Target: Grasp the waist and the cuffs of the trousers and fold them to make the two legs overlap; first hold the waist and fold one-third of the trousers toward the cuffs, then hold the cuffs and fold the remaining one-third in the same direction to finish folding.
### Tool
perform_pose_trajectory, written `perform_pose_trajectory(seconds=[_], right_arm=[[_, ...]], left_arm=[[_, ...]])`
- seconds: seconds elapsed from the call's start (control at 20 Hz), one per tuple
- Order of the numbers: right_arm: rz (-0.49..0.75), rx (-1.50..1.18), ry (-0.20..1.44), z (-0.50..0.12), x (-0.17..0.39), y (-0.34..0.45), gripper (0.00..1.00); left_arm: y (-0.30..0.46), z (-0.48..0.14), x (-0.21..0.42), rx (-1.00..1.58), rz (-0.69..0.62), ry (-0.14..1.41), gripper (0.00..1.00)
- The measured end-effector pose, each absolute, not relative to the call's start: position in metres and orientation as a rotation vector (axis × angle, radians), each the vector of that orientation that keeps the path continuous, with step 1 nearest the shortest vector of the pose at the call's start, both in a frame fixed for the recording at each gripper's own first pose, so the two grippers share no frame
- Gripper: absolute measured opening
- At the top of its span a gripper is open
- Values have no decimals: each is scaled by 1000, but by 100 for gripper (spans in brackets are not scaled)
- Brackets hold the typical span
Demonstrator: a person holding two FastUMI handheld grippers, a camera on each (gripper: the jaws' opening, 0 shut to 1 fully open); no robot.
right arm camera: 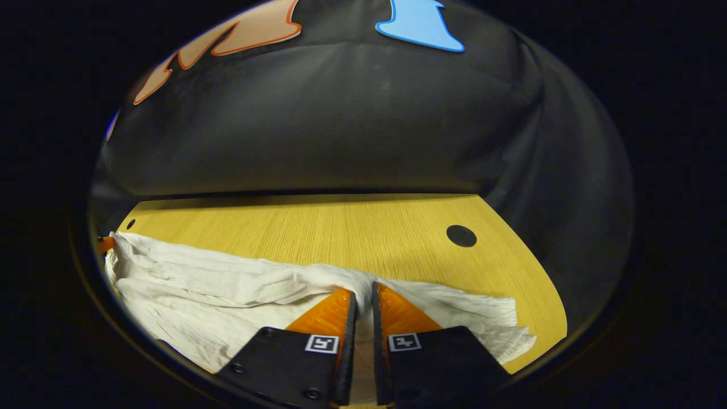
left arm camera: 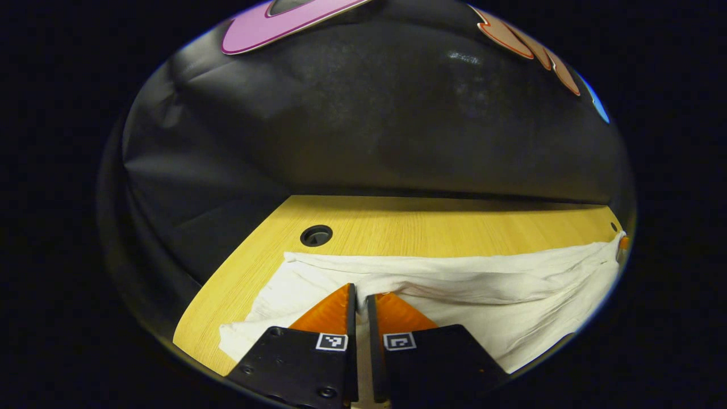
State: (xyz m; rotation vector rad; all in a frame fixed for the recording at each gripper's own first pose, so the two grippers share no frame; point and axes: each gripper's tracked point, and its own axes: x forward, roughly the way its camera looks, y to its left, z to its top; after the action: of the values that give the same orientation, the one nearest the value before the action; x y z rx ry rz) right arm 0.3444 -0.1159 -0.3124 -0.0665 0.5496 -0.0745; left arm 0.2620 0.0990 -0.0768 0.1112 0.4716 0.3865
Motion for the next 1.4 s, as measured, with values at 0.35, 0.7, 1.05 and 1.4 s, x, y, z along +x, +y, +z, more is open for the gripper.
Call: perform_pose_trajectory(seconds=[0.35,0.7,1.05,1.4], right_arm=[[-82,-37,499,-275,326,-134,99],[-213,-7,470,-238,265,-232,99],[-301,49,573,-289,213,-299,98],[-222,224,628,-332,216,-280,98]], left_arm=[[61,-50,276,16,419,376,94],[56,-33,263,31,414,318,95],[59,-35,267,33,421,351,95],[58,-34,268,29,414,367,95]])
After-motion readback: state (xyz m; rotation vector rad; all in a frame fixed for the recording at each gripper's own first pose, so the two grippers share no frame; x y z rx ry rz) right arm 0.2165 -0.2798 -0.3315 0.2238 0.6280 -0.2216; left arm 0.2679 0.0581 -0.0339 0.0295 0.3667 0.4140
